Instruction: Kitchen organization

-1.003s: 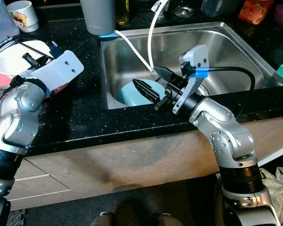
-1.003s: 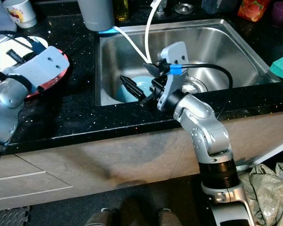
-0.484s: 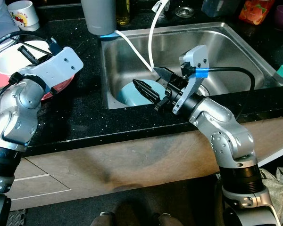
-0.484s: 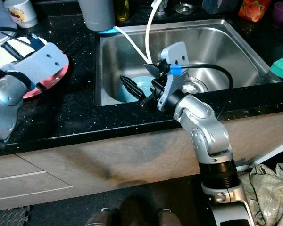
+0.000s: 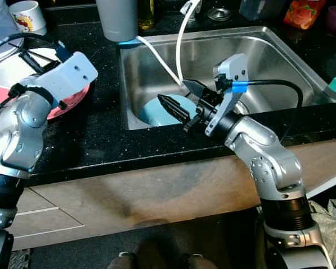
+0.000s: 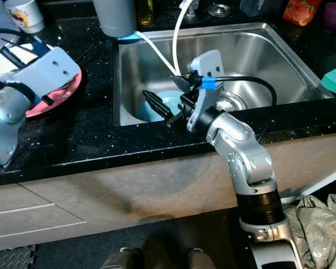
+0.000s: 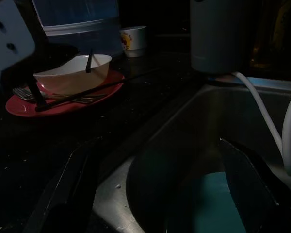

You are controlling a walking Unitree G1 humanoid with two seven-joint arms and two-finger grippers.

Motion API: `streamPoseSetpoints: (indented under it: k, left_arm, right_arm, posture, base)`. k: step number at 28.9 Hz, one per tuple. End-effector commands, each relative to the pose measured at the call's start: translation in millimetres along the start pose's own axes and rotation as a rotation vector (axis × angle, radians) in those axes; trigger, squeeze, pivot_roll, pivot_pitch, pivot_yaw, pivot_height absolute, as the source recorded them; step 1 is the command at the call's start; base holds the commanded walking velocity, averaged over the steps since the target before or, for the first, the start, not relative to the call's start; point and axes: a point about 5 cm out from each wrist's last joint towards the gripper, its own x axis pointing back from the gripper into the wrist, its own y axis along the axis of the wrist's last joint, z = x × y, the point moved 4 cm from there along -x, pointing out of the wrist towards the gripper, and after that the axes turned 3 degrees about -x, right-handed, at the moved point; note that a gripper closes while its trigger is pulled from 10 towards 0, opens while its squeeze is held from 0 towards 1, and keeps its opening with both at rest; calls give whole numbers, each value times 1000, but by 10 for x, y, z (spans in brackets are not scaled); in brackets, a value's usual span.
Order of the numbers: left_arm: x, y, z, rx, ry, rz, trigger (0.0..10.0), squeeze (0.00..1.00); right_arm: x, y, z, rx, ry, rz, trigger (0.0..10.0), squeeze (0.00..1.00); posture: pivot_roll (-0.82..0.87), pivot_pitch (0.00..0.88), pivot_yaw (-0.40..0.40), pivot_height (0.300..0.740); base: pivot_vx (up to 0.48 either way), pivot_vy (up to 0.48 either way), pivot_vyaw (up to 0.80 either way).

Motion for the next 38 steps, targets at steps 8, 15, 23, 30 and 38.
streamPoseSetpoints:
  k: [8, 15, 23, 30, 38]
  left_arm:
    - [-5, 202, 147, 18, 59, -91, 0, 0]
    - [34, 249, -96, 57, -73, -94, 10000, 1000]
    - [63, 184, -167, 22, -136, -73, 10000, 1000]
    - [55, 95, -190, -5, -153, -37, 10000, 1000]
    - [45, -41, -322, -76, -207, 2, 10000, 0]
  right_arm:
    - [14, -27, 44, 2, 17, 12, 10000, 0]
    - [10, -22, 45, 5, 17, 13, 10000, 0]
    - [12, -59, 87, -7, 46, 32, 10000, 0]
    - [4, -99, 169, -13, 82, 43, 10000, 0]
    - [14, -108, 183, -17, 86, 48, 10000, 0]
  posture:
    - [21, 196, 9, 740]
    - [17, 198, 9, 740]
    - [19, 199, 7, 740]
    - [21, 190, 6, 740]
    - [19, 188, 8, 740]
  base:
    - [0, 0, 0]
    - [0, 0, 0]
    - [0, 0, 0]
    - [0, 0, 0]
    - [0, 0, 0]
